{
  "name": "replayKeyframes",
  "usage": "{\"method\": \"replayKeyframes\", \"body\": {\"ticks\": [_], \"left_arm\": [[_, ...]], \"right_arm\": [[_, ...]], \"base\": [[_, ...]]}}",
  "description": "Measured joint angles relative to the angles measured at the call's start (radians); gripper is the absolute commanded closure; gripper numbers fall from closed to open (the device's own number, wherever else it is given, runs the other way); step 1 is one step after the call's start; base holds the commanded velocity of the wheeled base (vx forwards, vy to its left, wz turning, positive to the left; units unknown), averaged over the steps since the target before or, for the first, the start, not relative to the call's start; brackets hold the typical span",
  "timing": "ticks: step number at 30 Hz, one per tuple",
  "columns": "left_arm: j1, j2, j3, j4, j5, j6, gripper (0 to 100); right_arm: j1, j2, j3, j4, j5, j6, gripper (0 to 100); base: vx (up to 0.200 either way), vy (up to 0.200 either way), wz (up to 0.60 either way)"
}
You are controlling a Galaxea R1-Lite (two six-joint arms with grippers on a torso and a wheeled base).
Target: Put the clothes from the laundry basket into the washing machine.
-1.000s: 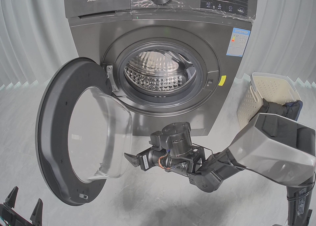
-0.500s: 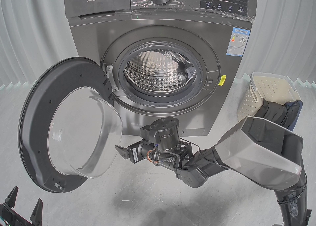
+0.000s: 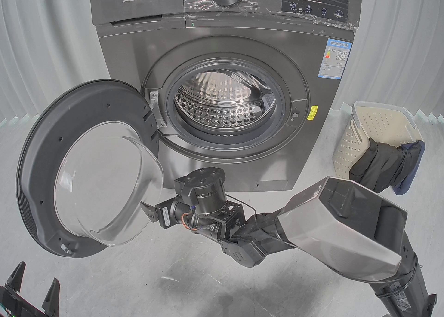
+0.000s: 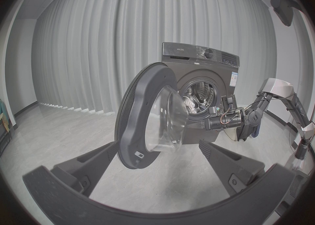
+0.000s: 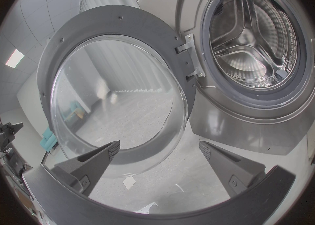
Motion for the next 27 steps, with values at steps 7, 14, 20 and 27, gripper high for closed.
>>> {"method": "replayKeyframes", "body": {"ticks": [7,14,20,27], "left_arm": [[0.0,0.0,0.0,0.0,0.0,0.0,0],[0.0,0.0,0.0,0.0,0.0,0.0,0],[0.0,0.0,0.0,0.0,0.0,0.0,0],[0.0,0.0,0.0,0.0,0.0,0.0,0]], "right_arm": [[-0.021,-0.057,0.059,-0.007,-0.012,0.01,0],[-0.08,-0.279,0.295,-0.008,-0.02,0.0,0],[-0.146,-0.544,0.581,-0.01,-0.027,-0.017,0],[-0.229,-0.886,0.871,-0.01,-0.032,-0.036,0]], "base": [[0.0,0.0,0.0],[0.0,0.0,0.0],[0.0,0.0,0.0],[0.0,0.0,0.0]]}}
